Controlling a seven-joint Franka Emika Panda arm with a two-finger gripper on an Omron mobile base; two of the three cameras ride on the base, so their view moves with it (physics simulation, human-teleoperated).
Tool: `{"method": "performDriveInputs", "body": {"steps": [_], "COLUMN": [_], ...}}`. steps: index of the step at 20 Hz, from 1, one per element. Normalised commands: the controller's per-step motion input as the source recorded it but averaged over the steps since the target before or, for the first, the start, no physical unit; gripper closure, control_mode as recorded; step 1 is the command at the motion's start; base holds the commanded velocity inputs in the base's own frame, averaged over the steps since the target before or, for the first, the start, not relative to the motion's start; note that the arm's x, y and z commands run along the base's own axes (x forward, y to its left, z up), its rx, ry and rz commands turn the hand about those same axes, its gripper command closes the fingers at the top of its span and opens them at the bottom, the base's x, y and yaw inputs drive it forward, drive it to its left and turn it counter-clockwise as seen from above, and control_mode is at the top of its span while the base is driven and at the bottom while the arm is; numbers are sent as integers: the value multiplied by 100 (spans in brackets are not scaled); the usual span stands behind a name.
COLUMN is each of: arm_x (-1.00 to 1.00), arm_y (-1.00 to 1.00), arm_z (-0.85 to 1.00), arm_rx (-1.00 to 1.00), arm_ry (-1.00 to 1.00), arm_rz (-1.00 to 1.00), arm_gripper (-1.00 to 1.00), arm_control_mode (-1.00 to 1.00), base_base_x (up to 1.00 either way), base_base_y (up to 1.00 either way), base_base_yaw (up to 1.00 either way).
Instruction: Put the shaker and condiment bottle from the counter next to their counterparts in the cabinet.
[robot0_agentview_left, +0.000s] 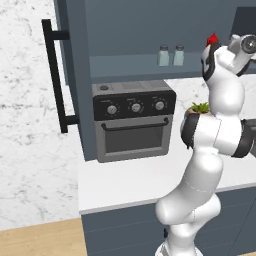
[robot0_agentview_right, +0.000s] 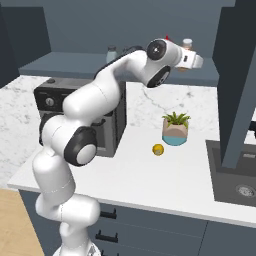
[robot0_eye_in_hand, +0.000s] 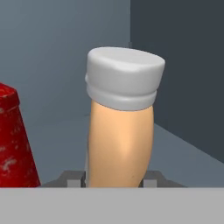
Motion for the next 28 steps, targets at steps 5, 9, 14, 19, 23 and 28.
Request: {"method": "performDriveInputs", "body": {"steps": [5,9,14,19,23,28], "arm_x": [8,16,14,3,0,0], "arm_y": [-4,0,0,0,2,7], "arm_z": [-3,-5,-4,-10,-26,-24], "arm_rx": [0,0,0,0,0,0], "arm_ry": [-1,-1,0,0,-1,0], "arm_rz": [10,8,5,4,5,5], "arm_gripper": [100,100,100,100,100,100], "arm_control_mode": [-100,-100,-100,-100,-100,-100], "base_base_x": [0,0,0,0,0,0], "base_base_y": [0,0,0,0,0,0], "base_base_yaw": [0,0,0,0,0,0]}}
